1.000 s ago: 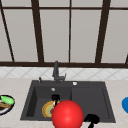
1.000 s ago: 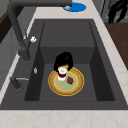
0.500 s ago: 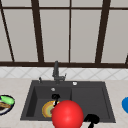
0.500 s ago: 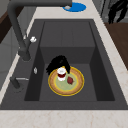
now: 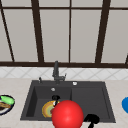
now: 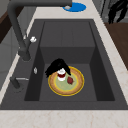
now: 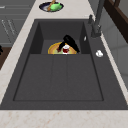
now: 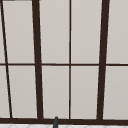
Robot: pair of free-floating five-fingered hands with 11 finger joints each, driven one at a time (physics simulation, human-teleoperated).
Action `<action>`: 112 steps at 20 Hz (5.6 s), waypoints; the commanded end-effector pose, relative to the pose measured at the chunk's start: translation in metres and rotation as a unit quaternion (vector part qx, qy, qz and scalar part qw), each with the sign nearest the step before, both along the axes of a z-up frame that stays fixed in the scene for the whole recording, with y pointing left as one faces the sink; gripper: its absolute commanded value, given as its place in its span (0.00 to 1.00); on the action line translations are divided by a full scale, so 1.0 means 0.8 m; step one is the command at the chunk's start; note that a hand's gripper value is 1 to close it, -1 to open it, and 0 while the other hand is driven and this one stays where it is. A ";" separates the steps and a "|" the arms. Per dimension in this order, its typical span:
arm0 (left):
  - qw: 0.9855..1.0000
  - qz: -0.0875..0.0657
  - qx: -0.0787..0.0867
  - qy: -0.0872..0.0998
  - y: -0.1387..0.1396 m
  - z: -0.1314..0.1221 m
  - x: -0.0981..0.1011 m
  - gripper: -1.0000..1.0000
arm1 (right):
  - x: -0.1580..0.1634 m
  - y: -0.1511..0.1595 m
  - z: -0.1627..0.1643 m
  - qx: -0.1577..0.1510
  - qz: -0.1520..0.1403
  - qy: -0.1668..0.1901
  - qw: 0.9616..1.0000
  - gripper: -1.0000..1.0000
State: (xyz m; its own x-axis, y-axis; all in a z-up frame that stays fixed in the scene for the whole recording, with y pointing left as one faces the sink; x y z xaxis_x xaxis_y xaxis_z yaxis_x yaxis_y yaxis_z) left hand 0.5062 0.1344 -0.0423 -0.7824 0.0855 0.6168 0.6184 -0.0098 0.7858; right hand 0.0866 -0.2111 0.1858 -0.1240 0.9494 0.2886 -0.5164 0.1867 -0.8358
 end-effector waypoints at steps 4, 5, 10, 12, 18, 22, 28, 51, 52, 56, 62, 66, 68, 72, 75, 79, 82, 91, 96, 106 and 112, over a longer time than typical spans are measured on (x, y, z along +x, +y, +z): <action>0.999 0.013 -0.016 0.031 0.001 -0.024 0.017 0.00 | 0.000 0.000 0.000 0.000 0.000 0.000 1.000 0.50; 0.999 0.013 -0.017 0.040 0.002 -0.024 0.017 0.00 | 0.000 0.000 0.000 0.000 0.000 0.000 1.000 0.50; 0.998 0.007 -0.026 0.051 0.006 -0.021 0.016 0.00 | 0.000 0.000 0.000 0.000 0.000 0.000 1.000 0.50; 0.999 0.004 -0.021 0.036 0.002 -0.010 0.013 0.00 | 0.000 0.000 0.000 0.000 0.000 0.000 1.000 0.50; 0.997 0.032 -0.014 0.074 0.000 0.006 0.000 0.00 | 0.000 0.000 0.000 0.000 0.000 0.000 1.000 0.50; 0.997 0.031 -0.014 0.074 0.002 0.007 -0.020 0.00 | 0.000 0.000 0.000 0.000 0.000 0.000 1.000 0.50; 0.998 0.011 -0.011 0.066 0.002 0.001 -0.020 0.00 | 0.000 0.000 0.000 0.000 0.000 0.000 1.000 0.50; 0.999 -0.010 -0.034 -0.022 0.010 0.022 -0.006 1.00 | 0.000 0.000 0.000 0.000 0.000 0.000 1.000 0.50; 0.999 -0.009 -0.031 -0.023 0.014 0.028 -0.004 1.00 | 0.000 0.000 0.000 0.000 0.000 0.000 1.000 0.50; 0.999 -0.004 -0.020 -0.028 0.030 0.063 -0.008 1.00 | 0.000 0.000 0.000 0.000 0.000 0.000 1.000 0.50; 1.000 0.007 -0.020 -0.012 0.060 0.121 -0.021 1.00 | 0.000 0.000 0.000 0.000 0.000 0.000 1.000 0.50; 1.000 0.010 -0.018 -0.004 0.080 0.160 -0.034 1.00 | 0.000 0.000 0.000 0.000 0.000 0.000 1.000 0.50; 1.000 0.011 -0.023 0.003 0.100 0.172 -0.037 1.00 | 0.000 0.000 0.000 0.000 0.000 0.000 1.000 0.50; 1.000 0.012 -0.023 0.015 0.127 0.204 -0.046 1.00 | 0.000 0.000 0.000 0.000 0.000 0.000 1.000 0.50; 0.999 0.012 -0.023 0.023 0.148 0.230 -0.054 1.00 | 0.000 0.000 0.000 0.000 0.000 0.000 1.000 0.50; 0.999 0.013 -0.022 0.023 0.177 0.262 -0.067 1.00 | 0.000 0.000 0.000 0.000 0.000 0.000 1.000 0.50; 0.999 0.015 -0.022 0.021 0.196 0.284 -0.079 1.00 | 0.000 0.000 0.000 0.000 0.000 0.000 1.000 0.50; 0.999 0.020 -0.020 0.021 0.248 0.347 -0.126 1.00 | 0.000 0.000 0.000 0.000 0.000 0.000 1.000 0.50; 0.999 0.025 -0.020 0.026 0.277 0.378 -0.151 1.00 | 0.000 0.000 0.000 0.000 0.000 0.000 1.000 0.50; 0.999 0.023 -0.019 0.042 0.342 0.387 -0.205 1.00 | 0.000 0.000 0.000 0.000 0.000 0.000 1.000 0.50; 0.998 0.013 -0.018 0.059 0.376 0.380 -0.252 1.00 | 0.000 0.000 0.000 0.000 0.000 0.000 1.000 0.50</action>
